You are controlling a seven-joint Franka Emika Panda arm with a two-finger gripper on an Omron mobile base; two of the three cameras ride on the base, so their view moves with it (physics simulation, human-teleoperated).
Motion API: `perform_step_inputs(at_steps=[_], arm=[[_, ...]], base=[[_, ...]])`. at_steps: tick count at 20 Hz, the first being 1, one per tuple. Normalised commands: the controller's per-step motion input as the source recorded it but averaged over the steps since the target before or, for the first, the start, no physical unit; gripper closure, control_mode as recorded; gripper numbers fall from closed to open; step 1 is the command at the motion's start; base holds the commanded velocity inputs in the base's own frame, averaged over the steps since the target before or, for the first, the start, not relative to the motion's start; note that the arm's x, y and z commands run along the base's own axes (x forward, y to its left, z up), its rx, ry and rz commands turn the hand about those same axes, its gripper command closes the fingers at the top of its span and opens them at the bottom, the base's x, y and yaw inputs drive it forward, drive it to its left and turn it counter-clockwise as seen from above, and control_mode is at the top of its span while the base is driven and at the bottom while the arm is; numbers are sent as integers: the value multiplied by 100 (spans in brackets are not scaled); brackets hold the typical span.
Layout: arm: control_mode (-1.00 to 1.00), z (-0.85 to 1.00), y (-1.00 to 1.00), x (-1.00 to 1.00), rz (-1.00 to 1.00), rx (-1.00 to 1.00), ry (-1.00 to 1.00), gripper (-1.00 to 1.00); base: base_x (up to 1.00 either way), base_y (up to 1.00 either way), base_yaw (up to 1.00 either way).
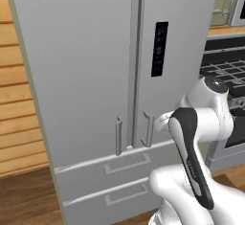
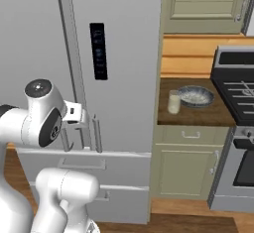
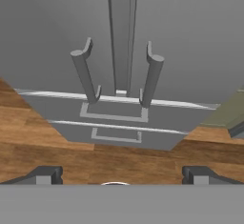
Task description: Grab a lemon wedge from the fridge and one ice cube from the ice bowl, and put them in the glass of lemonade.
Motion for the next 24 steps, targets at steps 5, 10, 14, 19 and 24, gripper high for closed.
perform_step_inputs(at_steps=[5, 10, 14, 19, 24], arm=[[100, 0, 0, 0, 0, 0, 0, -100], [100, 0, 0, 0, 0, 0, 0, -100], [100, 0, 0, 0, 0, 0, 0, -100], [100, 0, 0, 0, 0, 0, 0, -100], [100, 0, 0, 0, 0, 0, 0, -100]], base=[[-100, -47, -1], [-67, -13, 11], [-4, -26, 23], [-61, -56, 21], [-95, -17, 2]])
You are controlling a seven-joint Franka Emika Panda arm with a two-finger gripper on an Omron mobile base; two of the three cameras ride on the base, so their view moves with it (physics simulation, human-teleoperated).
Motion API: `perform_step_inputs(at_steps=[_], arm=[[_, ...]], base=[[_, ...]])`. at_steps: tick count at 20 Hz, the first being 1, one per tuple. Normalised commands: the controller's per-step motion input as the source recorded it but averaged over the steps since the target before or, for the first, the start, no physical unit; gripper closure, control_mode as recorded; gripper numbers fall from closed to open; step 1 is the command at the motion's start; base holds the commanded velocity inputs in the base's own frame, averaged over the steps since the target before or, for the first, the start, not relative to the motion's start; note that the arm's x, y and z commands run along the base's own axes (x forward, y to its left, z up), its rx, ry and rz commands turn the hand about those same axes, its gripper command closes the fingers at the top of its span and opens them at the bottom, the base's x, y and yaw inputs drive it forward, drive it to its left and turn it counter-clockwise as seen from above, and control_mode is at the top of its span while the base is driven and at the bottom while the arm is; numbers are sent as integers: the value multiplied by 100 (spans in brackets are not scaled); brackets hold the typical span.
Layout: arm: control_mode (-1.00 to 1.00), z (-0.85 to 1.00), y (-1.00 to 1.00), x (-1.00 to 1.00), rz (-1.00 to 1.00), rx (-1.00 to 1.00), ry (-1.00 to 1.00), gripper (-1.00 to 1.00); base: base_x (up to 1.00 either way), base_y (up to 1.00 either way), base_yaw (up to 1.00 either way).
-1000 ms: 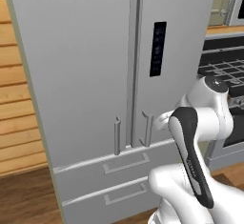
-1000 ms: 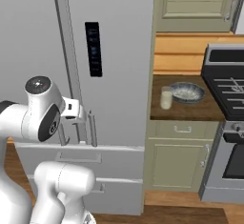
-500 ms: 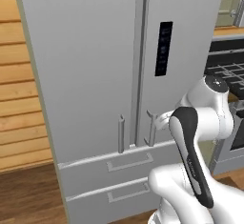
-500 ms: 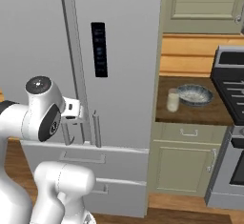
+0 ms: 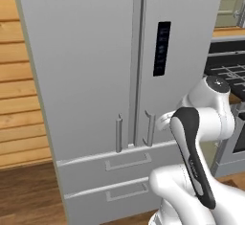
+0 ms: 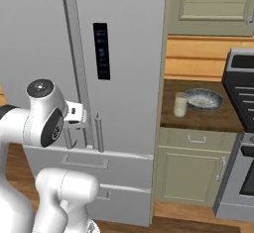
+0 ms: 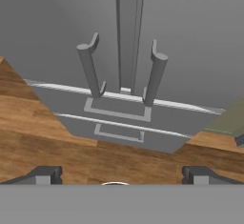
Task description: Grab a lemon wedge from the fridge and one ice cube from the ice bowl, and put them in the glass of lemonade.
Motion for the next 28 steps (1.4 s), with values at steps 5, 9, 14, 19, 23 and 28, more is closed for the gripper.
perform_step_inputs(at_steps=[5, 9, 14, 19, 23, 28], arm=[[100, 0, 0, 0, 0, 0, 0, -100], [100, 0, 0, 0, 0, 0, 0, -100], [-100, 0, 0, -1, 0, 0, 0, -100], [-100, 0, 0, -55, -2, 0, -12, -100], [-100, 0, 0, -71, -3, 0, -11, -100], [-100, 0, -2, 23, -3, 0, 0, -100]], base=[[-80, -2, -3], [-49, -4, -8], [0, 0, 0], [0, 0, 0], [0, 0, 0], [0, 0, 0]])
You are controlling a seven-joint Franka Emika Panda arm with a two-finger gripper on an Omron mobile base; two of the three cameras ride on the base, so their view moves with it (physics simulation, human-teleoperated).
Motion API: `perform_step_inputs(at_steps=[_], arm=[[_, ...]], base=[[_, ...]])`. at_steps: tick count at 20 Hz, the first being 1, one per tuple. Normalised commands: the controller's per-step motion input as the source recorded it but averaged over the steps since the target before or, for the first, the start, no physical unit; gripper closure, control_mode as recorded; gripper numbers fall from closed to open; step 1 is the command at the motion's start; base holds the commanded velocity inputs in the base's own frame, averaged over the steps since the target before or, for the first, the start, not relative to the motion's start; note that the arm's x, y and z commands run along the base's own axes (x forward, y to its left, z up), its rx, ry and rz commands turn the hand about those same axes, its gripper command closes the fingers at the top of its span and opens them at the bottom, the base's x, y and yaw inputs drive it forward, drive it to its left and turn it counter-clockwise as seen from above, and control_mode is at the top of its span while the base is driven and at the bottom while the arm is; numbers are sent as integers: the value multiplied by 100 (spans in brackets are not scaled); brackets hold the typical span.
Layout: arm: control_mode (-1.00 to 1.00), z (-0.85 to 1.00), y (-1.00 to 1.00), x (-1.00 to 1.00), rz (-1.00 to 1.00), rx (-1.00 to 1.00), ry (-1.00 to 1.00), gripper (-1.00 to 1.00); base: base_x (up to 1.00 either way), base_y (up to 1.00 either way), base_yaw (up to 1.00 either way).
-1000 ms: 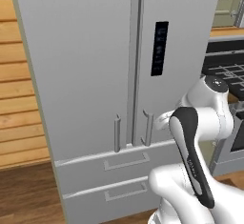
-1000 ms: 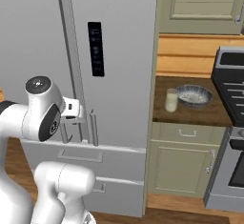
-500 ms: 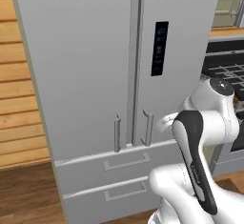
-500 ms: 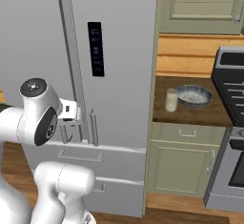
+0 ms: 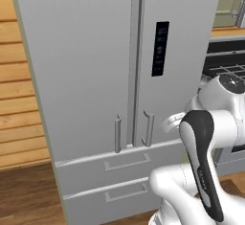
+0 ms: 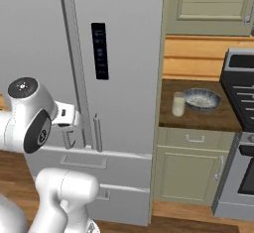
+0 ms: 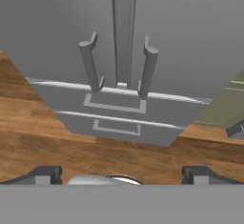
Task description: Grab a lemon wedge from the fridge and one ice cube from the ice bowl, and put them in the glass of lemonade.
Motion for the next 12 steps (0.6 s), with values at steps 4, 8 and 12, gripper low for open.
perform_step_inputs(at_steps=[4, 8, 12], arm=[[-100, -1, -3, 64, 0, 0, 0, -100], [-100, -19, -1, 24, 0, 0, -19, -100], [-100, -25, -2, 9, 0, 0, -20, -100]], base=[[0, 0, 0], [0, 0, 0], [0, 0, 0]])
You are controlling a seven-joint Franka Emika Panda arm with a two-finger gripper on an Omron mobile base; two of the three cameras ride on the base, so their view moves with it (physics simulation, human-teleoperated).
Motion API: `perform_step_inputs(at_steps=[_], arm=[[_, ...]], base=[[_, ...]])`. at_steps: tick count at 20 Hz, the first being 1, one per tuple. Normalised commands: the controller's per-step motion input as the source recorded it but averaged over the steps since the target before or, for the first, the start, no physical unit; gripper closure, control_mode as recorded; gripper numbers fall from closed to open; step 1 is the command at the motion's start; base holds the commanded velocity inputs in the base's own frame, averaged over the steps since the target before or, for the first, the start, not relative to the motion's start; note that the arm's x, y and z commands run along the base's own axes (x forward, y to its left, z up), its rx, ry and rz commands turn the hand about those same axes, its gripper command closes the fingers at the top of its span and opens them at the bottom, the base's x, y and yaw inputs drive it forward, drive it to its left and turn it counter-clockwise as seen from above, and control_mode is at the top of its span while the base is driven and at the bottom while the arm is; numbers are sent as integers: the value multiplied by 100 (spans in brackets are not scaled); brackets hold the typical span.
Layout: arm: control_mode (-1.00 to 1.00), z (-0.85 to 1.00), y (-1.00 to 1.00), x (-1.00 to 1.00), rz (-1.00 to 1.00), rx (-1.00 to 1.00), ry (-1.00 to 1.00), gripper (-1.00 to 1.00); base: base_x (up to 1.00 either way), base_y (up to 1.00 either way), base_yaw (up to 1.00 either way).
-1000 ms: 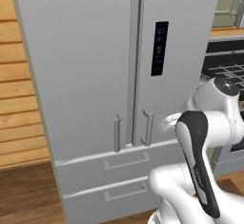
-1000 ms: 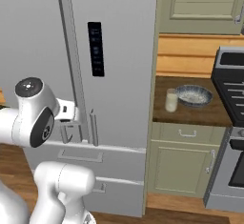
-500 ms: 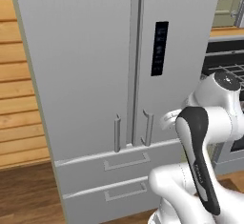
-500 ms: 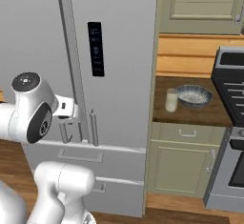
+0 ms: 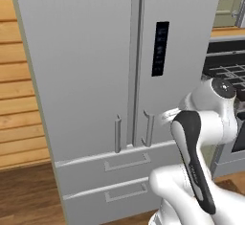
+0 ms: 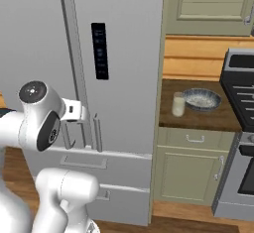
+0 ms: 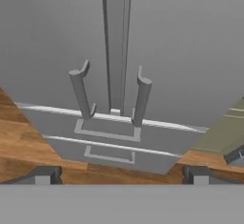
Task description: Grab a lemon wedge from the fridge and one ice cube from the ice bowl, and put them in the glass of lemonade.
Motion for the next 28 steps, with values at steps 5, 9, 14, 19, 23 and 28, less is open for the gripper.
perform_step_inputs(at_steps=[5, 9, 14, 19, 23, 28], arm=[[-100, -14, -13, 17, -2, 0, -6, -100], [-100, 0, -13, 75, -24, 0, 7, -100], [-100, -24, 13, 42, -13, 0, -1, -100], [-100, -74, -19, 21, 1, 9, -1, -100], [-100, -53, -9, 40, 6, 3, 0, -100], [-100, -22, 0, 77, 5, 0, 2, -100]], base=[[0, 0, 0], [0, 0, 0], [0, 0, 0], [0, 0, 0], [0, 0, 0], [0, 0, 0]])
